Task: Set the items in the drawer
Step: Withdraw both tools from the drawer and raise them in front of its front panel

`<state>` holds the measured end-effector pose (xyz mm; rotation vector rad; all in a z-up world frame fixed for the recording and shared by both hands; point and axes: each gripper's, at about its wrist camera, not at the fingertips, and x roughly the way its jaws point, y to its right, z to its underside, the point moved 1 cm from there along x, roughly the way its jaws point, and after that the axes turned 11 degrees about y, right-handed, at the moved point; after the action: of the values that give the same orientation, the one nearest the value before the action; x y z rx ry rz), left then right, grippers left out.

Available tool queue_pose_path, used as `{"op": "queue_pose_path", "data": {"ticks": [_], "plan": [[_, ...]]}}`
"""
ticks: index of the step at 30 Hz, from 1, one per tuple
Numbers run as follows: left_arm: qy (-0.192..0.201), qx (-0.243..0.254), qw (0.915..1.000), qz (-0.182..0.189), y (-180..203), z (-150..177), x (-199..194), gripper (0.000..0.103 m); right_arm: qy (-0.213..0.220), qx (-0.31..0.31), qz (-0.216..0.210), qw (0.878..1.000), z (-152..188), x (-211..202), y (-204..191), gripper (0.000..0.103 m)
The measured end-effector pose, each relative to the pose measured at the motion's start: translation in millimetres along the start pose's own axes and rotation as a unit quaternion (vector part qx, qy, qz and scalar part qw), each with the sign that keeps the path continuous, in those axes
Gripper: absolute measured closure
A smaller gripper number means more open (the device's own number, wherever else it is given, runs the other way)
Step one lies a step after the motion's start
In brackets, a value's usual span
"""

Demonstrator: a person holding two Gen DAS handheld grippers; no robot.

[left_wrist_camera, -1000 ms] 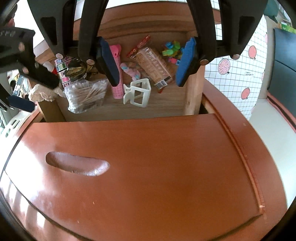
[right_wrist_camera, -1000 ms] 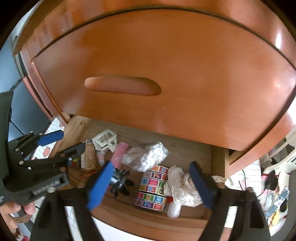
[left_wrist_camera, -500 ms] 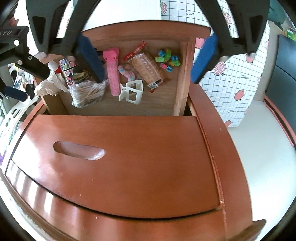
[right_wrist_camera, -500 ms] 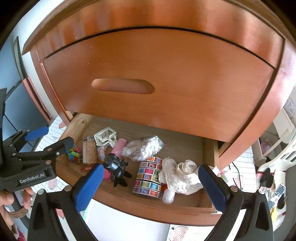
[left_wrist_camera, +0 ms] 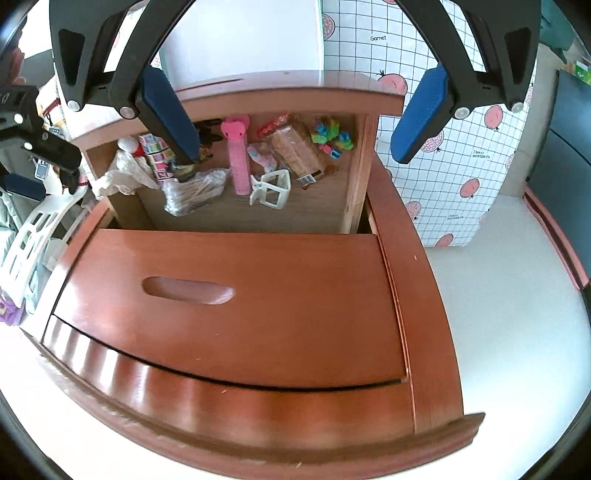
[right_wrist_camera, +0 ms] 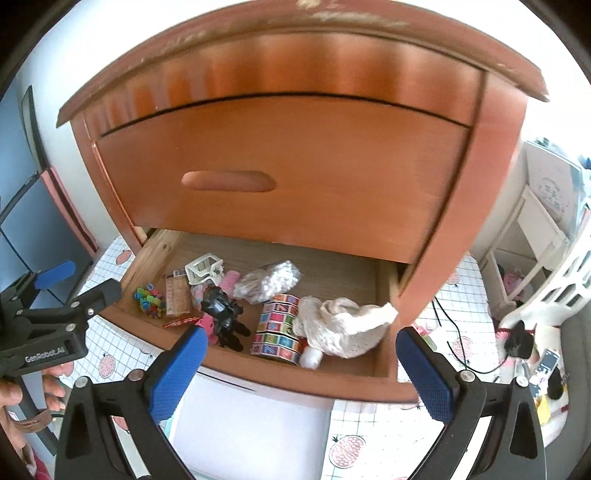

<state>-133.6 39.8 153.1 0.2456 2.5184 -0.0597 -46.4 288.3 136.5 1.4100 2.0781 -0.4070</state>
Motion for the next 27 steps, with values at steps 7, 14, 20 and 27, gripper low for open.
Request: {"op": "queue_pose_path", "data": {"ticks": [7,14,20,27], "plan": [[0.010,-0.009,0.9999,0.007,9,23,-16,0.000,0.008,0.011,-0.003,1.000,25,-18,7,0.000],[-0.021,-0.013,0.9996,0.014,20,70,1,0.000,-0.030,0.032,-0.008,0.999,75,5,17,0.000],[-0.051,-0.011,0.9986,0.005,28,86,31,0.000,-0.051,0.047,-0.003,0.998,90,25,26,0.000],[-0.053,-0.027,0.9982,0.001,27,82,49,0.000,-0.050,0.042,-0.008,0.998,86,39,27,0.000]]}}
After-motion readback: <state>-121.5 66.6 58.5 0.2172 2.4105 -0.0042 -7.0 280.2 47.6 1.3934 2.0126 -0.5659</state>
